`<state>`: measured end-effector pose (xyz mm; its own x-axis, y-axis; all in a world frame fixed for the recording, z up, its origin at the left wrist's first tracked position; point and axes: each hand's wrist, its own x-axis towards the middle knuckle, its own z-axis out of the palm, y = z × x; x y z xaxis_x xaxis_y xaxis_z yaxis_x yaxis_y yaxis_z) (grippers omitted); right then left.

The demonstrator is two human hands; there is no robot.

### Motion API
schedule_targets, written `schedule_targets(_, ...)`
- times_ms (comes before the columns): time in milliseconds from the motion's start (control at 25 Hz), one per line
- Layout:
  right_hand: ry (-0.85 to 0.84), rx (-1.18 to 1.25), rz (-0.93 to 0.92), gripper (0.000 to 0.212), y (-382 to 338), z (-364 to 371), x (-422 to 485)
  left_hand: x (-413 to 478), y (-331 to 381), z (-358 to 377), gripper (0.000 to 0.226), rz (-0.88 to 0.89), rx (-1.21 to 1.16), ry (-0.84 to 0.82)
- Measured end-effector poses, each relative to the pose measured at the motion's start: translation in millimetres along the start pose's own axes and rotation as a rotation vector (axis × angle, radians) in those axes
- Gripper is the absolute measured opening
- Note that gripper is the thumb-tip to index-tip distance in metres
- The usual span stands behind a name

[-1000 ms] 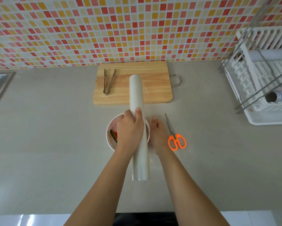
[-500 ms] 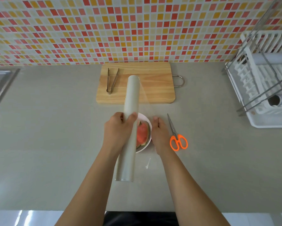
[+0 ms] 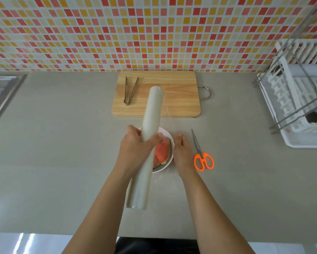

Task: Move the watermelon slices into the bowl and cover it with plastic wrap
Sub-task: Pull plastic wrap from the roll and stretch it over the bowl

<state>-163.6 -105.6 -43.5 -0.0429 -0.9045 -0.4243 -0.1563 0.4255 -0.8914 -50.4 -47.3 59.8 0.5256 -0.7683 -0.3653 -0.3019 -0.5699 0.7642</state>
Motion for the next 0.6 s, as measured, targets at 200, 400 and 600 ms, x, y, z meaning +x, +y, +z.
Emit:
schedule_targets(200,-0.186,0.190,0.192,0.066,-26.4,-4.4,16.0,-4.6,-2.5,7.1,0.049,0.041,-0.020,0.007)
schedule_targets(400,-0.290,-0.018,0.203,0.046,-73.5,2.4,47.3,-5.2,3.2,14.7,0.053,0.033,-0.057,0.062)
schedule_targets(600,-0.148,0.178,0.187,0.024,-73.4,1.3,55.8,-12.7,3.5,26.5,0.051,0.041,-0.069,0.098)
